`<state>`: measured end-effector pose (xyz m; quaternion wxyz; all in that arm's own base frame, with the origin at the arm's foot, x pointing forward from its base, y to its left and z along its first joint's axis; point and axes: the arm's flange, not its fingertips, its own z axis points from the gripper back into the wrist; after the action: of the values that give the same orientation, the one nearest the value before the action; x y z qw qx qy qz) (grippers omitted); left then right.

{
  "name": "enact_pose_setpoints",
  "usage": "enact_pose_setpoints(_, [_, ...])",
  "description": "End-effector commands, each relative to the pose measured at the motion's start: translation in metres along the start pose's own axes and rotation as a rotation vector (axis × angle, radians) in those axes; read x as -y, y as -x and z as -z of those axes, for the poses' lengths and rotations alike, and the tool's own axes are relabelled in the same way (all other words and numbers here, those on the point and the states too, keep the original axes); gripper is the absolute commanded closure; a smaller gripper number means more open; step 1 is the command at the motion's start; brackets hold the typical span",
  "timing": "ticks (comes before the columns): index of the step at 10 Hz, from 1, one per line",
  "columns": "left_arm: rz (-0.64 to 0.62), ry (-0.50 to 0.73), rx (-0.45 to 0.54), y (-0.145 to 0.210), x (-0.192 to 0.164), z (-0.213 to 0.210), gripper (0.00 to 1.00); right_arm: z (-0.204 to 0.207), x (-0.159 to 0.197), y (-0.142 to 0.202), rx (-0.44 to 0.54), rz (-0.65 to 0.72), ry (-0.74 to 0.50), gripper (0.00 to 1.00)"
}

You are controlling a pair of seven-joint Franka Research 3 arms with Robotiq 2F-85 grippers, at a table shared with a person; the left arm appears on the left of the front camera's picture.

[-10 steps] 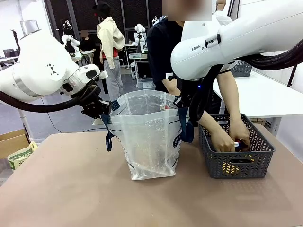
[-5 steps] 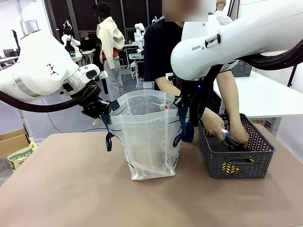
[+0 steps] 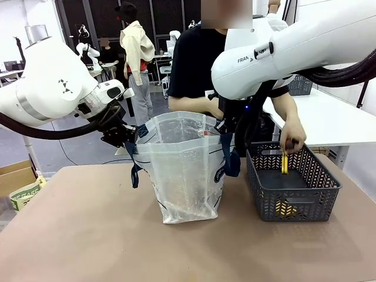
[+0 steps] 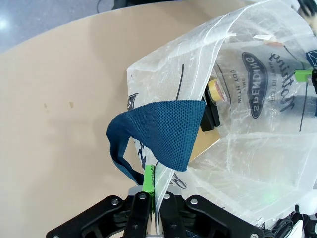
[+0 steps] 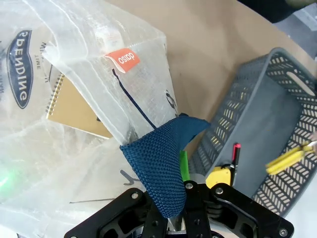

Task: Transfer purchased items from the store into the shopping bag.
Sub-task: Move the Reusable shopping bag to the right side of the table.

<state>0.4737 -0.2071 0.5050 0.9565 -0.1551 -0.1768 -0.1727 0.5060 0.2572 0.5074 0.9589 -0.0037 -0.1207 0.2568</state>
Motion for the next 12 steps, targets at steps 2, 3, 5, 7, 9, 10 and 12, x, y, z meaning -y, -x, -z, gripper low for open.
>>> enact_pose_setpoints(2, [0.024, -0.026, -0.027, -0.0014, -0.0034, 0.0002, 1.00, -0.0009, 0.0042, 0.0086, 0.005, 0.001, 0.042, 1.00])
enact_pose_setpoints(3, [0.022, -0.026, -0.032, -0.0017, -0.0041, 0.0010, 1.00, -0.0004, 0.0047, 0.0098, 0.002, 0.002, 0.043, 1.00])
enact_pose_setpoints(5, [0.028, -0.022, -0.039, -0.0035, -0.0055, 0.0029, 1.00, 0.0003, 0.0051, 0.0090, -0.001, 0.002, 0.060, 1.00])
enact_pose_setpoints(7, [0.030, -0.020, -0.041, -0.0046, -0.0063, 0.0034, 1.00, 0.0010, 0.0053, 0.0092, -0.007, 0.007, 0.059, 1.00])
enact_pose_setpoints(9, [0.039, -0.004, -0.055, -0.0054, -0.0042, 0.0031, 1.00, 0.0011, 0.0043, 0.0100, -0.004, -0.002, 0.049, 1.00])
enact_pose_setpoints(10, [0.020, -0.017, -0.022, -0.0024, -0.0022, 0.0028, 1.00, 0.0012, 0.0026, 0.0016, -0.009, -0.005, 0.017, 1.00])
enact_pose_setpoints(12, [0.020, -0.017, -0.022, -0.0024, -0.0022, 0.0028, 1.00, 0.0012, 0.0026, 0.0016, -0.009, -0.005, 0.017, 1.00])
